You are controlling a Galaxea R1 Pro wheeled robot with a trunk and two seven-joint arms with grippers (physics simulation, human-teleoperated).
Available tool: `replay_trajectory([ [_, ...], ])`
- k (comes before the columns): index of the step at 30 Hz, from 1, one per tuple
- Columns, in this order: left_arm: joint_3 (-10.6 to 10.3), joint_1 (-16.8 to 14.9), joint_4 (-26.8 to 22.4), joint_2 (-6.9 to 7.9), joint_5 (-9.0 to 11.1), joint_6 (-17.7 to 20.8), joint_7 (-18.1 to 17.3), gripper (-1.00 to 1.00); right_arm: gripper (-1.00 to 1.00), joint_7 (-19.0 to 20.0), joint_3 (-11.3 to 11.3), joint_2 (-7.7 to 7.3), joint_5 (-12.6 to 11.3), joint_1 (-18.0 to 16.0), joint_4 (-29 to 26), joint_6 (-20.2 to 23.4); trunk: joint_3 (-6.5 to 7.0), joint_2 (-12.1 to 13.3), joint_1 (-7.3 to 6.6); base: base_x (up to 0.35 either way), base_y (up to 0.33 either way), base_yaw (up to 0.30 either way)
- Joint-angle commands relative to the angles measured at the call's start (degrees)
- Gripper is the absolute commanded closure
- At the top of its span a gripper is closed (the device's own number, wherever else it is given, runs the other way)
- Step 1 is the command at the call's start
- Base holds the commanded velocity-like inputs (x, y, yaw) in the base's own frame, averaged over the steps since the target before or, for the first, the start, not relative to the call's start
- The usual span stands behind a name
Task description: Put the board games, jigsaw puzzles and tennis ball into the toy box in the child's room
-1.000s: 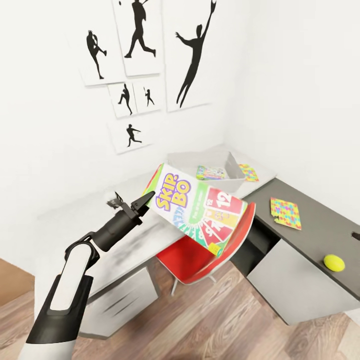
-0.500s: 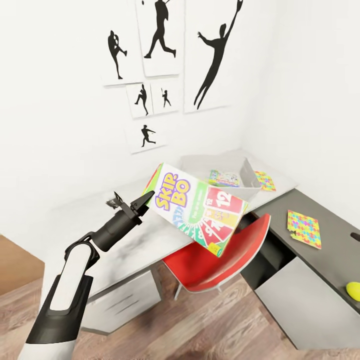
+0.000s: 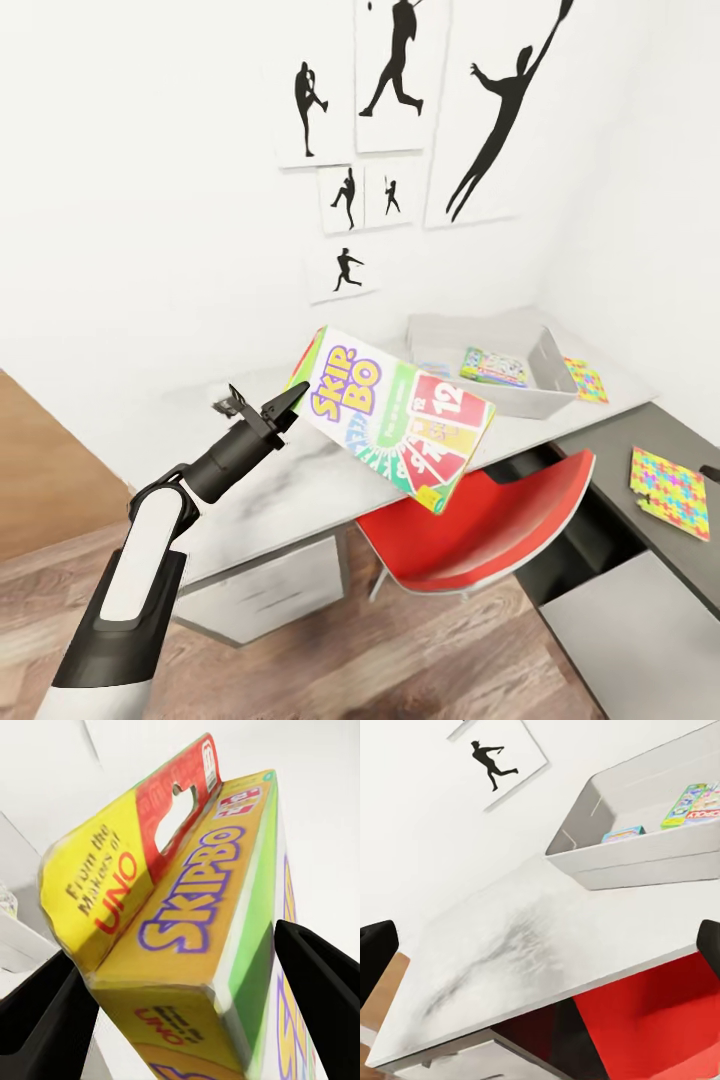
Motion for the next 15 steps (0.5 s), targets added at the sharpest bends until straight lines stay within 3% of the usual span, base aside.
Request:
replay_trajectory([
  [1, 0.05, -0.06, 0.02, -0.05, 0.49, 0.41, -0.03, 1.00, -1.00, 0.13, -0.07, -0.03, -0.05, -0.02, 0.00, 0.29, -0.10, -0.10, 0.03, 0.001, -0.002, 0.286],
  [7, 0.00, -0.06, 0.02, -0.07, 0.53, 0.41, -0.08, 1.00, -1.00, 0.13, -0.13, 0.00, -0.03, -0.02, 0.00, 0.32, -0.10, -0.10, 0.03, 0.013, -0.020, 0.203],
  [15, -0.11, -0.06, -0.01, -0.03, 0.57, 0.42, -0.21, 1.00, -1.00, 0.12, -0.17, -0.01, -0.02, -0.02, 0.00, 0.36, -0.10, -0.10, 0.03, 0.122, -0.181, 0.050],
])
